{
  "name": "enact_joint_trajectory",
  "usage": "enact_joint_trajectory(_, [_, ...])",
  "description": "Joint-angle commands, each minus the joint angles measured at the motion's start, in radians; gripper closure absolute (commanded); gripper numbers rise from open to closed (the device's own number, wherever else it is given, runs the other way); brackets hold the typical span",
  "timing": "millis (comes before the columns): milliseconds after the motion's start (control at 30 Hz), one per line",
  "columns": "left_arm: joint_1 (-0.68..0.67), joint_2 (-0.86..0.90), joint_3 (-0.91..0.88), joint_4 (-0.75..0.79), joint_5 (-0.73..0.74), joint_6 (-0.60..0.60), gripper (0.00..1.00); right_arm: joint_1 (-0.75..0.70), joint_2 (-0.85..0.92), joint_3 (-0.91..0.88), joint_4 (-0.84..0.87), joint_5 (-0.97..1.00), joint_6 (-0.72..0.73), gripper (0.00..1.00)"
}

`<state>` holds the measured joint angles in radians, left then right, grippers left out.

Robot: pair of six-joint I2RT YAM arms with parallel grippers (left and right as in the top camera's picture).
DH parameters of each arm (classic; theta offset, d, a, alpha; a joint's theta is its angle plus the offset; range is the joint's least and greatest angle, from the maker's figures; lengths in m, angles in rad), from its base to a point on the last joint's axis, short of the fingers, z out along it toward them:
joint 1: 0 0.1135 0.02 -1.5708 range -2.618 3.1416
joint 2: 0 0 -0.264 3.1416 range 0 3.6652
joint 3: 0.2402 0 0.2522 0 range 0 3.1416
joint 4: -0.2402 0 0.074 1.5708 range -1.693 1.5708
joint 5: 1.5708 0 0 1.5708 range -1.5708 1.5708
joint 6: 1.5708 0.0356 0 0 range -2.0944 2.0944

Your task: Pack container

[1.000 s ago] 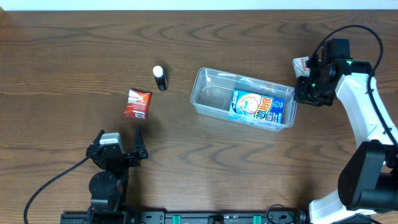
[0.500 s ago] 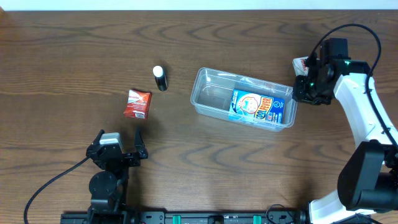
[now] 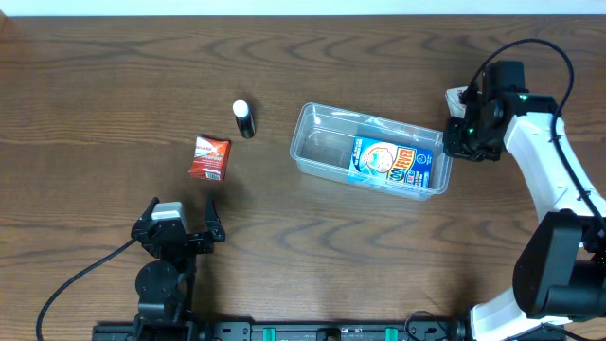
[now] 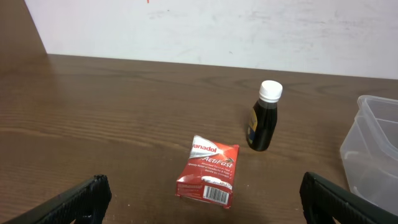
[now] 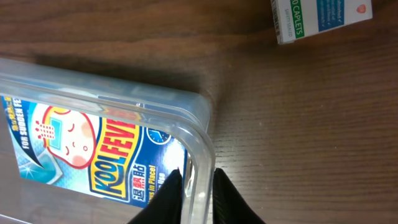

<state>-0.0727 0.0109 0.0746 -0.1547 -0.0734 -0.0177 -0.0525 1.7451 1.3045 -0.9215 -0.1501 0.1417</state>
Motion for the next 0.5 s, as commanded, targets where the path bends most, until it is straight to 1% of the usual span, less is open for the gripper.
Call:
enact_joint_trajectory(0, [0.006, -0.005, -0.006, -0.024, 0.014, 0.018, 0.02, 0.008, 0.009, -0.011, 0.01, 0.005, 0.003, 0.89])
enact_joint_trajectory(133, [0.006, -0.005, -0.006, -0.024, 0.014, 0.018, 0.02, 0.008, 0.009, -0.011, 0.026, 0.004, -0.002, 0.9])
enact_joint_trajectory(467, [0.006, -0.005, -0.006, -0.024, 0.014, 0.018, 0.02, 0.008, 0.009, -0.011, 0.119, 0.004, -0.1, 0.9])
